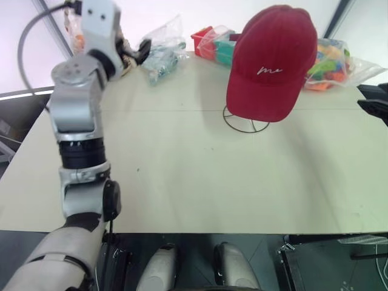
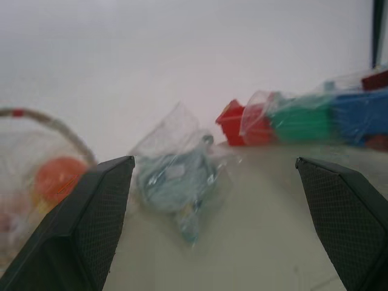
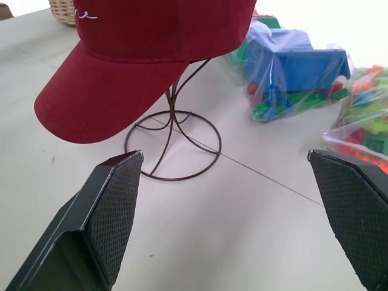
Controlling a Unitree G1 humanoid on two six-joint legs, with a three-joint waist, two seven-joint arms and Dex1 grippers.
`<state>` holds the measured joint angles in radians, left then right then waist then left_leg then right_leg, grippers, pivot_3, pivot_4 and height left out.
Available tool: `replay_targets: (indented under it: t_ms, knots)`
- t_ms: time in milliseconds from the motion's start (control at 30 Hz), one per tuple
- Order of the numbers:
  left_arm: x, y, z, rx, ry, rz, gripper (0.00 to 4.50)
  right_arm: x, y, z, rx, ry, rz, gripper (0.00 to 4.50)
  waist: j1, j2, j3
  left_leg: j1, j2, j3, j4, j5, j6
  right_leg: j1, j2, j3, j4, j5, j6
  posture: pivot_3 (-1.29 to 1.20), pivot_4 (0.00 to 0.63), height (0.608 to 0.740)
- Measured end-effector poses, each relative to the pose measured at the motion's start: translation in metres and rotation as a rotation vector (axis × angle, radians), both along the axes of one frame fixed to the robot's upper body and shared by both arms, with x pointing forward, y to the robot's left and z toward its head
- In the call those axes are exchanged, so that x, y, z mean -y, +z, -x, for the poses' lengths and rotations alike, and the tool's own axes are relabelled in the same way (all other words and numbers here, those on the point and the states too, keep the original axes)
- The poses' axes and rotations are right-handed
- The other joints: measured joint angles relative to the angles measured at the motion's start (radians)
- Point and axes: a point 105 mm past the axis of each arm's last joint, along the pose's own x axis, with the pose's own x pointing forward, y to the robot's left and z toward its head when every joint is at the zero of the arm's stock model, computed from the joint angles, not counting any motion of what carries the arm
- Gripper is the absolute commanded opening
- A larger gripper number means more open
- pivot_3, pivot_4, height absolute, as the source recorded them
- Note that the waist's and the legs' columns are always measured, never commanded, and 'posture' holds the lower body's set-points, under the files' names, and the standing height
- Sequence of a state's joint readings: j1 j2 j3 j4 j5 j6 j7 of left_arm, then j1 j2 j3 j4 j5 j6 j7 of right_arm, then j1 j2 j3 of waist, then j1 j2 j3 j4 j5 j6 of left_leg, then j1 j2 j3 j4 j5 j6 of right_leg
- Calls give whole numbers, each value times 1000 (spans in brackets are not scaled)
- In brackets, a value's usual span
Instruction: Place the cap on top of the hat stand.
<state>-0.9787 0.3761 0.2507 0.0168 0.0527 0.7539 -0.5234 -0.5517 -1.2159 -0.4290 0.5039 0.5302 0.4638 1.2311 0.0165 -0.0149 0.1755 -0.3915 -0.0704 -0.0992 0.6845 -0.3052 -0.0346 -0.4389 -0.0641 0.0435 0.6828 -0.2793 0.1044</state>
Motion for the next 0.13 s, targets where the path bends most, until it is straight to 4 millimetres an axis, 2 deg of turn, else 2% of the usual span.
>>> replay_targets:
  t_ms: [133]
  knots:
    - [-10,-41,9,-111,0,1,4444,1,-3,0,-3,5,0,4500,-4,0,0,0,1,0,0,0,0,0,0,0,0,0,0,0,150,739]
